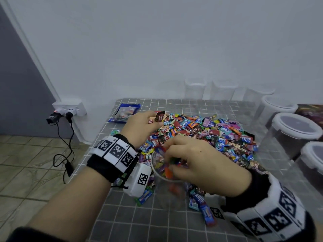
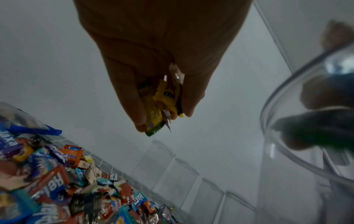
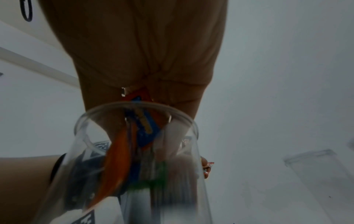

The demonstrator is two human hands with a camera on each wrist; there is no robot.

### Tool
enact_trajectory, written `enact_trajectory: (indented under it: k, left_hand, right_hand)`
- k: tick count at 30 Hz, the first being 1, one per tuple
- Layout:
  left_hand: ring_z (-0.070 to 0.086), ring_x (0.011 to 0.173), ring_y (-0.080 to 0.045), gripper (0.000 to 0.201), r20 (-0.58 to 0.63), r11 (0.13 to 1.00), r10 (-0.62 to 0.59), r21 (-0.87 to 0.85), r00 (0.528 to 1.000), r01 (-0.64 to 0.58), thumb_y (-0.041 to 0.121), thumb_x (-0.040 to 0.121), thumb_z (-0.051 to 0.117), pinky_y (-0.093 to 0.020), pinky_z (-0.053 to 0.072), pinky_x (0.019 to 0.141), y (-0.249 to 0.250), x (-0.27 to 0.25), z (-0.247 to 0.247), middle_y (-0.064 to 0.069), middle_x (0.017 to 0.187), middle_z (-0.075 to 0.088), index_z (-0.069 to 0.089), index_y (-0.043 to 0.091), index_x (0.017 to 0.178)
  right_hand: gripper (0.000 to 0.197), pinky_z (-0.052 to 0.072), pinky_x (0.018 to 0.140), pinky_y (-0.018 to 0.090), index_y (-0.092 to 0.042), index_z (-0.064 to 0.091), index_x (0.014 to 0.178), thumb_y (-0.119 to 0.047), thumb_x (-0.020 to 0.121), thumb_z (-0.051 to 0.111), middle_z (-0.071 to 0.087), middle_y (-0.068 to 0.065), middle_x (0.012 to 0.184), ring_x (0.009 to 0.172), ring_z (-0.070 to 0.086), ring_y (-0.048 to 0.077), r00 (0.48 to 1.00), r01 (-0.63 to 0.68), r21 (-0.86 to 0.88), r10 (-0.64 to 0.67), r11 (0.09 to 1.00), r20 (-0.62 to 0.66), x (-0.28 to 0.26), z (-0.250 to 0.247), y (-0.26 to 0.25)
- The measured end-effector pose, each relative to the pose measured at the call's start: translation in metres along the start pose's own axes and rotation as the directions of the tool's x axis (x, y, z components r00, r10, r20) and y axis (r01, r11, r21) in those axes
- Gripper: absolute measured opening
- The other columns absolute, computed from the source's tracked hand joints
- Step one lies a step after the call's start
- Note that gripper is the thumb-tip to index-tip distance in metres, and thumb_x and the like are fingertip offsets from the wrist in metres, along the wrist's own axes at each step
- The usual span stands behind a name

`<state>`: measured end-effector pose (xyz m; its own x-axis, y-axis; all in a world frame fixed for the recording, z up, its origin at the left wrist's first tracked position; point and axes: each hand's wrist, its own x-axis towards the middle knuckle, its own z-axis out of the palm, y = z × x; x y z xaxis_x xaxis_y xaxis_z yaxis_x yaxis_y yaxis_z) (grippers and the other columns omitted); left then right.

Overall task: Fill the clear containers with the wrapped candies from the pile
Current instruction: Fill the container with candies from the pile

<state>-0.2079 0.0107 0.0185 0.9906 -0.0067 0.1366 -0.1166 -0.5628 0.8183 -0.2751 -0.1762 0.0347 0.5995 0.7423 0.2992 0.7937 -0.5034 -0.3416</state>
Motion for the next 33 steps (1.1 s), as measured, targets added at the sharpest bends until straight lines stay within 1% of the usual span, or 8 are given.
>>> enact_trajectory:
  k: [6, 11, 14, 16, 19, 22, 26, 33]
  left_hand:
    - [0.064, 0.101, -0.023, 0.079, 0.014, 1.0, 0.0, -0.021, 1.0, 0.001, 0.066, 0.056, 0.057, -0.05, 0.051, 0.088, -0.007, -0.001, 0.002, -0.004, 0.109, 0.069, 0.064, 0.017, 0.118]
    - [0.063, 0.1, -0.03, 0.079, 0.017, 1.0, 0.019, -0.007, 1.0, -0.019, 0.066, 0.055, 0.056, -0.051, 0.05, 0.089, -0.004, -0.004, 0.002, -0.007, 0.108, 0.069, 0.065, 0.017, 0.117]
    - [0.062, 0.107, -0.026, 0.085, 0.03, 1.0, 0.019, -0.013, 0.999, -0.018, 0.067, 0.054, 0.054, -0.05, 0.049, 0.092, -0.004, -0.006, 0.001, -0.006, 0.115, 0.067, 0.062, 0.016, 0.122]
    - [0.062, 0.108, -0.024, 0.085, 0.031, 0.999, 0.01, -0.031, 0.999, -0.009, 0.067, 0.054, 0.056, -0.05, 0.049, 0.092, -0.005, -0.006, 0.0, -0.005, 0.117, 0.066, 0.061, 0.016, 0.122]
    - [0.064, 0.101, -0.022, 0.076, 0.024, 0.999, -0.003, -0.044, 1.0, 0.004, 0.062, 0.06, 0.062, -0.05, 0.051, 0.088, -0.001, -0.009, -0.003, -0.004, 0.112, 0.067, 0.062, 0.015, 0.12]
    - [0.066, 0.087, -0.016, 0.047, 0.005, 0.998, -0.007, -0.055, 1.0, 0.007, 0.035, 0.081, 0.069, -0.044, 0.054, 0.083, 0.003, -0.009, -0.004, -0.006, 0.106, 0.068, 0.062, 0.01, 0.12]
    - [0.063, 0.066, 0.0, 0.033, -0.026, 0.996, 0.043, -0.075, 0.999, -0.045, 0.023, 0.085, 0.067, -0.018, 0.049, 0.06, 0.003, -0.008, -0.004, 0.001, 0.093, 0.068, 0.064, 0.009, 0.115]
    - [0.064, 0.091, -0.022, 0.058, -0.037, 0.996, 0.056, -0.065, 0.998, -0.058, 0.047, 0.07, 0.064, -0.042, 0.049, 0.087, 0.01, -0.005, -0.007, -0.006, 0.107, 0.069, 0.065, 0.012, 0.116]
  right_hand:
    - [0.018, 0.041, 0.075, 0.021, -0.016, 0.063, 0.086, -0.029, 0.078, 0.054, 0.061, -0.003, 0.107, 0.087, 0.052, 0.005, 0.997, 0.002, 0.056, 0.003, 0.998, -0.083, -0.002, 0.005, 0.002]
    - [0.043, 0.028, 0.097, 0.006, -0.018, 0.059, 0.113, -0.043, 0.077, 0.059, 0.052, -0.009, 0.122, 0.116, 0.045, 0.005, 0.956, -0.048, 0.149, 0.089, 0.988, -0.28, -0.009, 0.013, 0.004]
    - [0.093, 0.021, 0.104, 0.004, -0.037, 0.026, 0.141, -0.062, 0.062, 0.068, 0.024, -0.035, 0.137, 0.131, 0.024, -0.013, 0.949, -0.244, 0.429, 0.306, 0.87, -0.081, -0.019, 0.016, 0.006]
    - [0.113, 0.027, 0.099, 0.001, -0.039, 0.014, 0.144, -0.054, 0.056, 0.084, 0.022, -0.034, 0.141, 0.128, 0.023, -0.022, 0.928, -0.333, 0.599, 0.367, 0.729, 0.07, -0.025, 0.019, 0.008]
    - [0.106, 0.036, 0.091, 0.0, -0.037, 0.021, 0.139, -0.025, 0.057, 0.087, 0.038, -0.025, 0.135, 0.116, 0.039, -0.023, 0.916, -0.346, 0.739, 0.377, 0.579, 0.134, -0.028, 0.027, 0.013]
    - [0.09, 0.037, 0.101, 0.01, -0.044, 0.03, 0.124, -0.022, 0.059, 0.088, 0.046, -0.02, 0.131, 0.12, 0.044, -0.013, 0.91, -0.363, 0.735, 0.389, 0.573, 0.145, -0.028, 0.033, 0.016]
    - [0.083, 0.038, 0.103, 0.015, -0.041, 0.033, 0.121, -0.016, 0.063, 0.086, 0.047, -0.017, 0.129, 0.12, 0.046, -0.008, 0.901, -0.355, 0.707, 0.426, 0.612, 0.083, -0.025, 0.034, 0.018]
    - [0.097, 0.038, 0.107, 0.026, -0.019, 0.031, 0.135, -0.025, 0.058, 0.089, 0.05, -0.011, 0.129, 0.121, 0.049, 0.004, 0.881, -0.342, 0.655, 0.472, 0.673, -0.025, -0.007, 0.036, 0.038]
